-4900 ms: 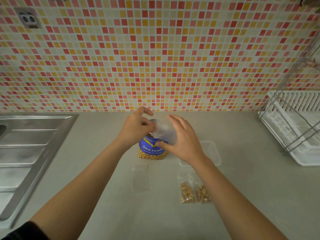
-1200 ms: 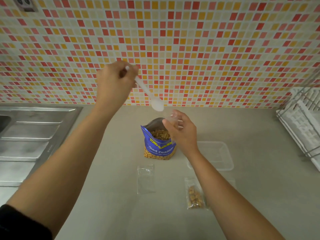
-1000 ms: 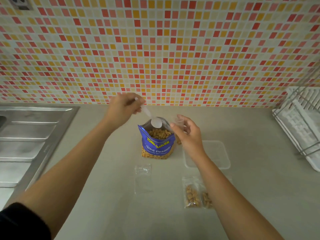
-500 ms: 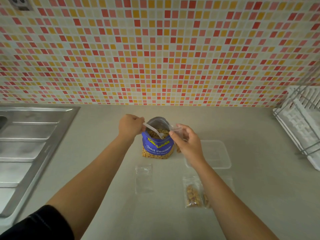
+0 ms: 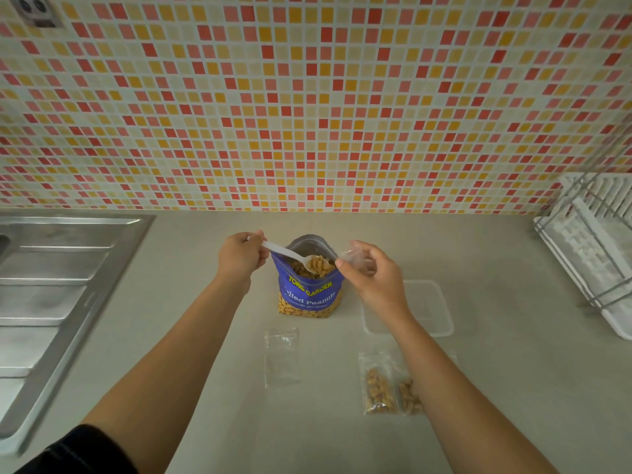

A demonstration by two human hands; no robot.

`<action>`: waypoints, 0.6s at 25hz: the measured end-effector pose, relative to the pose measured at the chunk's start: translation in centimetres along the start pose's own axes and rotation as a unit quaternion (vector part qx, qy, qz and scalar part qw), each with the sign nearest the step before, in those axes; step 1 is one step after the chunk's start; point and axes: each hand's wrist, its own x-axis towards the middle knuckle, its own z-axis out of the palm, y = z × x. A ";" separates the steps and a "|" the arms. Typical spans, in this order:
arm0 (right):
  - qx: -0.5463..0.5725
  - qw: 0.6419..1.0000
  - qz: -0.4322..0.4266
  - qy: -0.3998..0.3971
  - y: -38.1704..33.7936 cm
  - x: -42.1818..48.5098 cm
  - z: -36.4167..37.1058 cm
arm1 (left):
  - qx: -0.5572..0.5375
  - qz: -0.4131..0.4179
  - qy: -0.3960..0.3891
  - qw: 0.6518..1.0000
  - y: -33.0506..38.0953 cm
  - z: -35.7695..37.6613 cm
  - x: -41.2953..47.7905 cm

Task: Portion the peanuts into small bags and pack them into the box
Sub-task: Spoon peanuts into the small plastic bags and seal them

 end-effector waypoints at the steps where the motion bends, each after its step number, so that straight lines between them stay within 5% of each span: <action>1: -0.030 0.999 -0.016 0.001 -0.1 0.2 -0.1 | -0.009 -0.002 0.004 1.000 0.0 -0.4 0.3; 8: -0.226 0.970 -0.086 -0.026 -1.6 0.5 -0.2 | -0.051 -0.017 0.007 0.999 0.2 -1.7 0.9; 15: -0.241 0.967 -0.084 -0.018 -2.9 0.6 1.2 | -0.104 -0.014 0.019 0.994 4.6 -2.7 0.4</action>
